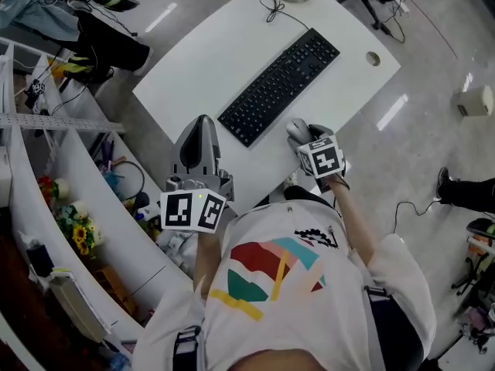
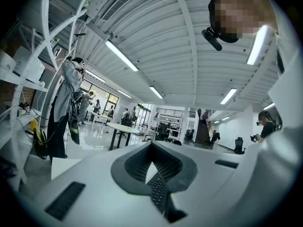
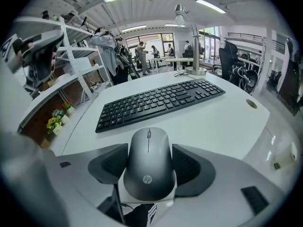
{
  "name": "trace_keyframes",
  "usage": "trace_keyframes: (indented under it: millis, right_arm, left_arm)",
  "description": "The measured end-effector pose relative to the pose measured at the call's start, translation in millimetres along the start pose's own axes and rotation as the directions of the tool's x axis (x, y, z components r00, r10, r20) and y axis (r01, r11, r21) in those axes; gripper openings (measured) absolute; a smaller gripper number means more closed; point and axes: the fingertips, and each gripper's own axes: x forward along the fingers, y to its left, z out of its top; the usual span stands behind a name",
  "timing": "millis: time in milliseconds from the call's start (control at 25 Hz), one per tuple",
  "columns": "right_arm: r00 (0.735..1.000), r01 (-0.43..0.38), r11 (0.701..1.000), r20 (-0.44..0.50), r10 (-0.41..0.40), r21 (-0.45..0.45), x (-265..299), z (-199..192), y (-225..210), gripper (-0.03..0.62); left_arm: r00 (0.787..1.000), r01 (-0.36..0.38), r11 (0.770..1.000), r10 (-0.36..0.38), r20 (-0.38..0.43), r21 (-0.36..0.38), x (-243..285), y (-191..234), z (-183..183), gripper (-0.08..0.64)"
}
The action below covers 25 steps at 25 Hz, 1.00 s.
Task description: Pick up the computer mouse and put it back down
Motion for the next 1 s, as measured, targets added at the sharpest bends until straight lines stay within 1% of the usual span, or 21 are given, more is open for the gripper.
trace_keyframes:
  millis: [240, 400, 520, 640, 760, 920, 1000]
  right_arm:
    - [1.000, 0.000, 1.000, 0.002, 0.000, -0.026, 8.8, 4.8, -1.9, 0.304]
    - [1.000, -0.010, 1.000, -0.012, 0.010, 0.000, 13.3, -3.1, 1.7, 0.304]
    - [1.000, 0.002, 1.000, -0.021, -0.003, -0.019, 14.9, -2.7, 4.9, 0.304]
    - [1.000, 0.000, 0.999, 0.004, 0.000, -0.042, 14.5, 4.0, 8.3, 0.304]
    - [1.000, 0.000, 0.999, 0.018, 0.001, -0.042, 12.0, 13.2, 8.4, 0.304]
    - [0.997, 0.051, 0.999, 0.061, -0.050, -0.017, 0.1, 32.4, -3.1, 0.304]
    - [0.992, 0.068, 0.998, 0.102, -0.067, -0.004, -10.1, 47.6, -9.9, 0.304]
  left_arm:
    - [1.000, 0.019, 1.000, -0.019, -0.006, -0.001, 10.4, -6.3, -1.5, 0.046]
    - [0.999, 0.021, 1.000, -0.021, -0.032, -0.003, 10.7, -7.7, -6.3, 0.046]
    - [0.999, 0.017, 1.000, -0.017, -0.028, -0.003, 10.4, -5.3, -2.5, 0.046]
    - [1.000, 0.016, 1.000, -0.016, -0.022, -0.003, 11.3, -4.3, -0.1, 0.046]
    - [1.000, 0.014, 1.000, -0.014, -0.015, -0.005, 12.1, -3.3, 1.9, 0.046]
    - [1.000, 0.006, 1.000, -0.006, -0.006, -0.007, 11.1, -2.4, 6.1, 0.046]
    - [1.000, 0.005, 1.000, -0.005, 0.003, -0.005, 11.5, -2.1, 9.1, 0.046]
